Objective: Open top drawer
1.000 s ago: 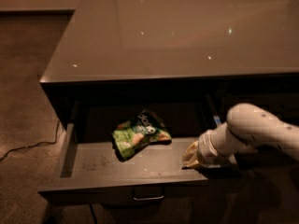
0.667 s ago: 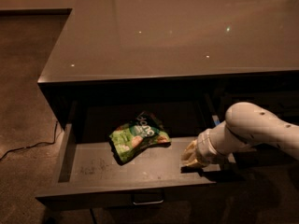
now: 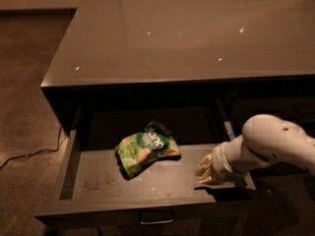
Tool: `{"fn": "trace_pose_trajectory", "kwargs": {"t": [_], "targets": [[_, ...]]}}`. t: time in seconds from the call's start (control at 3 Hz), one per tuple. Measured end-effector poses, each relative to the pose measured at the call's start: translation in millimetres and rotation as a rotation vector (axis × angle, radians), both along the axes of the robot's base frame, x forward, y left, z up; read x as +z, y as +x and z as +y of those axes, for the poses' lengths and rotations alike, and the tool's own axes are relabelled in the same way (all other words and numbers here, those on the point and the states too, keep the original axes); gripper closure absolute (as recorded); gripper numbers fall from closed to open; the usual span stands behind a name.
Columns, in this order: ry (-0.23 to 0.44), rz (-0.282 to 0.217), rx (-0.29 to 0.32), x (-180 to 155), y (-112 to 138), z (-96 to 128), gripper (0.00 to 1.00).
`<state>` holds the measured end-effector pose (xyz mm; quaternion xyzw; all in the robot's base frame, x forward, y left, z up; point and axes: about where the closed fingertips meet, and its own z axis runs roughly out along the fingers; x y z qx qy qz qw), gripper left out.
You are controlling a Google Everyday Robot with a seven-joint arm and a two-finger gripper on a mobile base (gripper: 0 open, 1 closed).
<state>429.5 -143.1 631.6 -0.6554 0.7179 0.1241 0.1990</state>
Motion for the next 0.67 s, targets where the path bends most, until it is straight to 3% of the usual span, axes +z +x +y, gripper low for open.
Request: {"fn": "trace_pose_trajectory", "kwargs": {"t": [0.33,0.67], "targets": [[-0.051,-0.02,-0.013,14.0,-25.6,-5.1,1.0],[-0.072,-0.029,-0.008,18.9,-34.5,-5.5,1.0]]}}
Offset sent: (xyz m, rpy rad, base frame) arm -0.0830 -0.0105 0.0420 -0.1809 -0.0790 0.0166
